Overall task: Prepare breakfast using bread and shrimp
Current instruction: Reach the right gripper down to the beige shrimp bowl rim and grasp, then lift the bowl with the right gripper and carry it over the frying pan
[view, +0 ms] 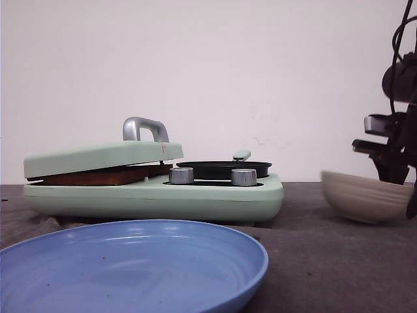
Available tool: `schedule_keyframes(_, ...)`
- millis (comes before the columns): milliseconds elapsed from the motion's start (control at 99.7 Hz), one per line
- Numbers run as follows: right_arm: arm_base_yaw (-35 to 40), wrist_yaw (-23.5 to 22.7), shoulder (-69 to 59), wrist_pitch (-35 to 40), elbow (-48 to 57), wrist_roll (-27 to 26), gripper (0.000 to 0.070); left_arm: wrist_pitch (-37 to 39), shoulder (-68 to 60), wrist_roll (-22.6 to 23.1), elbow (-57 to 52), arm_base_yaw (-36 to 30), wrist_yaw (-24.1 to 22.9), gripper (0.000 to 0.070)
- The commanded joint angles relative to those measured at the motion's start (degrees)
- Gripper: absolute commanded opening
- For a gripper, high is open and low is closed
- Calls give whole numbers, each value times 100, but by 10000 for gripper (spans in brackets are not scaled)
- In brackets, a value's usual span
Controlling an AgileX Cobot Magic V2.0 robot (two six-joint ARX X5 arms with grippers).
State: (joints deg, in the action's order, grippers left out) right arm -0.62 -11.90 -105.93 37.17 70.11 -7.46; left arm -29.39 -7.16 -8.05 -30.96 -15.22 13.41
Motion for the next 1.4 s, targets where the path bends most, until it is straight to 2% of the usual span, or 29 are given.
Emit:
schedule_keyframes(0, 42, -9, -122, 4, 101, 22, 209, 52, -7, 94, -4, -11, -9, 353)
schedule_keyframes(522, 280, -11, -122, -120, 101, 15, 203, 22, -7, 94, -4, -11, -9, 353)
schedule_keyframes(582, 282, -9, -122, -122, 101, -4, 147, 20, -7, 92, -4, -11, -9, 353)
schedule_keyframes(642, 293, -11, -122, -116, 101, 0, 2, 20, -7, 94, -4, -11, -9, 353)
schedule_keyframes(652, 295, -11, -122, -116, 101, 4, 0, 20, -7, 92, -4, -11, -9, 353)
schedule_keyframes(1395, 313, -28, 221, -111, 258, 9, 0, -131, -7, 114, -4, -11, -7, 353)
